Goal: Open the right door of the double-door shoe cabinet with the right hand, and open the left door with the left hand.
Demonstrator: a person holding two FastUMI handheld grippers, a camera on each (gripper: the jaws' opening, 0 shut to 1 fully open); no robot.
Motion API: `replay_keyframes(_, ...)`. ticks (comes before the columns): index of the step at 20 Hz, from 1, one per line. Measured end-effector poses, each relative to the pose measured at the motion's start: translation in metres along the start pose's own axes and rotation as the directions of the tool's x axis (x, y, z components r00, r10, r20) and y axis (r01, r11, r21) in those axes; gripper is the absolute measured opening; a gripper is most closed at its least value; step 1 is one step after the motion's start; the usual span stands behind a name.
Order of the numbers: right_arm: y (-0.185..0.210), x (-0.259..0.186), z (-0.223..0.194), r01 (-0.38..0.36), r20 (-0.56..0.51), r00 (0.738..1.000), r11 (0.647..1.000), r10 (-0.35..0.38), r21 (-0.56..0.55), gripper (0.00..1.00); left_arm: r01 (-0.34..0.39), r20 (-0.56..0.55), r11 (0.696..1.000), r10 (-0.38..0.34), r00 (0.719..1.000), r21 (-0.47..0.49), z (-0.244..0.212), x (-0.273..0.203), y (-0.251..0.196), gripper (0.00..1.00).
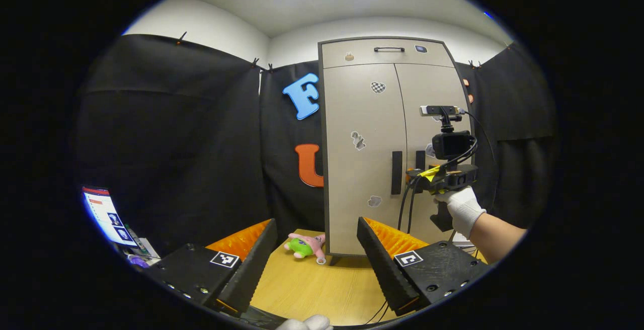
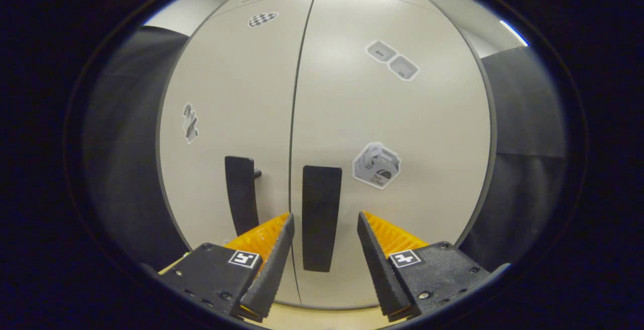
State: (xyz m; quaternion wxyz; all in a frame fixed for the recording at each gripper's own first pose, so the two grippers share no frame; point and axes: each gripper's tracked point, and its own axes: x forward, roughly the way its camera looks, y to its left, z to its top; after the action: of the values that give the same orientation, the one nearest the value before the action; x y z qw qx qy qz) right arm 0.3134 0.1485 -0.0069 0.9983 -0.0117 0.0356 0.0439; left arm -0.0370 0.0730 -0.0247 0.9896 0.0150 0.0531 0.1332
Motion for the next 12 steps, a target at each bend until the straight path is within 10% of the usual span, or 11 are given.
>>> replay_keyframes(4,0.005,0.009,-0.009,-0.014,-0.017,1.0,1.0,0.014,0.011,0.49,-0.005,-0.006,1.0,0.005,1.0,-0.007,0.001,0.005,0.0,0.96)
replay_keyframes(12,0.003,0.008,-0.012,-0.034,-0.033,0.999,0.999,0.035,0.014,0.29,0.023,0.005,1.0,-0.023,1.0,-0.014,0.008,0.007,-0.005,0.96)
